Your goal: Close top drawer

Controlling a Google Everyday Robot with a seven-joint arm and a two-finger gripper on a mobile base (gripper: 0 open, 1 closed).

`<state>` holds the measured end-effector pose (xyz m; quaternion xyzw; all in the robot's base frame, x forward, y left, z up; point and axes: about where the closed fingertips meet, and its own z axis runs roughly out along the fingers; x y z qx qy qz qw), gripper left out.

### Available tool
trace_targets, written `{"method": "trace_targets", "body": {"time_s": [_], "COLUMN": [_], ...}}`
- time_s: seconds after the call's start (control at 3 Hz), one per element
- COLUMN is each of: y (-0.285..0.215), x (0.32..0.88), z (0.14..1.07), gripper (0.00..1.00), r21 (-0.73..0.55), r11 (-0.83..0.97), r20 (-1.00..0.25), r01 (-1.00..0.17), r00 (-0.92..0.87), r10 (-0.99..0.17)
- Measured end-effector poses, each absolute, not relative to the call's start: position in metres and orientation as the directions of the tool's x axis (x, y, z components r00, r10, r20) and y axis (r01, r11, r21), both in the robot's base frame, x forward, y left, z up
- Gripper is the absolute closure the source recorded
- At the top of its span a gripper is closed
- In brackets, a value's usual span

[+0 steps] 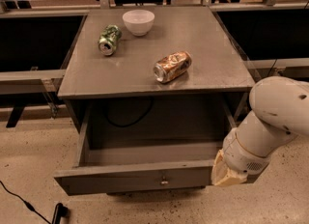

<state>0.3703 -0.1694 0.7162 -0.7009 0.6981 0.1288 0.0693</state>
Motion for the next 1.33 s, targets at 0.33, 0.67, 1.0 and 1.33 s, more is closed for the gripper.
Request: {"method": "trace_targets", "body": {"time_s": [0.33,0.67,1.0,1.33], "y": [-0.169,-0.169,-0.16,-0.146], "x": [0.37,0.369,0.37,0.375], "z": [0.716,0.716,0.707,0.695], "gripper": [1.0,1.0,1.0,1.0], "r21": [0.083,0.08,0.038,-0.018], "r11": [-0.016,-0.031,-0.056,-0.075], "r20": [-0.277,-0.285,-0.319,-0.333], "r01": [-0.996,-0.996,-0.998,-0.997], "r00": [-0.008,0.007,0.041,0.076], "r10": [-0.961,-0.959,-0.947,-0.94]}}
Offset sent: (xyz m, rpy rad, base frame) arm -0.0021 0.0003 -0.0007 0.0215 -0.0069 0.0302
